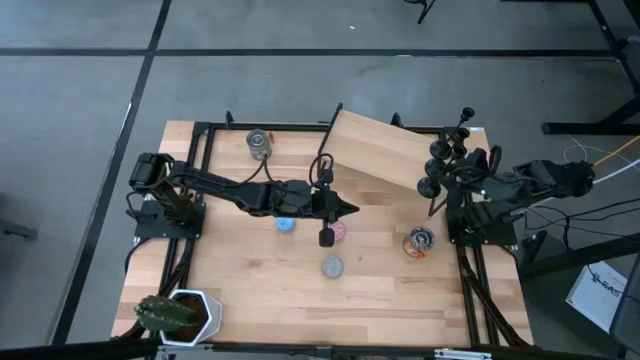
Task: Pick & Place candle stick holders
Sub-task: Align the black candle holder with the other black candle holder on the shelf
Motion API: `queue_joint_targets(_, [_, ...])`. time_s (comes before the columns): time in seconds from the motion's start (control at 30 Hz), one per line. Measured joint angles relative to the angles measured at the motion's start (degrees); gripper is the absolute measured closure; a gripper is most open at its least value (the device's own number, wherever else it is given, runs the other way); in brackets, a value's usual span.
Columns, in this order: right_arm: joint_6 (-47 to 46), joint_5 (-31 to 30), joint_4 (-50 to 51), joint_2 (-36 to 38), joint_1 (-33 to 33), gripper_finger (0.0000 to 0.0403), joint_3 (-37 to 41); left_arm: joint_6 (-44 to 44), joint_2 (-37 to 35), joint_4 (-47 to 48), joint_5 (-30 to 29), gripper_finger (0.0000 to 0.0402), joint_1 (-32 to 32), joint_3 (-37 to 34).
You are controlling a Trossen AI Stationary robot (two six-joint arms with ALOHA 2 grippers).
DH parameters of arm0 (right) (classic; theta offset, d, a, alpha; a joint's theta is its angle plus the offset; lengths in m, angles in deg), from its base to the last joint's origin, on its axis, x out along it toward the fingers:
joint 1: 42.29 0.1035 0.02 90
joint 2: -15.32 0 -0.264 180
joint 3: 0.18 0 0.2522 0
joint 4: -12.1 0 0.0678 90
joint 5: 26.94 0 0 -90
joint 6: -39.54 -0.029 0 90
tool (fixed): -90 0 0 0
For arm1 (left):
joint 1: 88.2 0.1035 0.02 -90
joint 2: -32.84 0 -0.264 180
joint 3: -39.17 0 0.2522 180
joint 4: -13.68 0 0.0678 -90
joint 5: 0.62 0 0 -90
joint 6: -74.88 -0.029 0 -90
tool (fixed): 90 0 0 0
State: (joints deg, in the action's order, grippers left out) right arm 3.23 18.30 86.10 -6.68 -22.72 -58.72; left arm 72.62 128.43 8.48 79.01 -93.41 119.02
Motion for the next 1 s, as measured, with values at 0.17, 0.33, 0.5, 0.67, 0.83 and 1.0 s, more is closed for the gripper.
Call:
queue_joint_targets(0.17, [2.9,0.0,0.0,0.0,0.0,0.0229,-2.8,0.0,0.0,0.0,0.0,0.0395,0.0,0.0])
queue_joint_targets(0.33, [5.5,0.0,-0.1,0.0,0.0,0.0229,-4.6,0.0,0.0,0.0,0.0,0.04,0.0,0.0])
queue_joint_targets(0.5, [6.3,0.0,-0.4,0.0,0.0,0.0221,-4.8,0.0,0.0,0.0,0.0,0.0396,0.0,0.0])
queue_joint_targets(0.67, [7.2,0.0,-0.5,0.0,0.0,0.0183,-4.8,0.0,0.0,0.0,0.0,0.0395,0.0,0.0])
queue_joint_targets(0.83, [10.2,-0.4,-3.2,0.0,0.0,0.0121,-4.8,0.0,0.0,0.0,0.0,0.04,0.0,0.0])
queue_joint_targets(1.0, [15.6,-2.7,-9.9,0.0,0.0,0.0071,-4.8,0.0,0.0,0.0,0.0,0.0397,0.0,0.0])
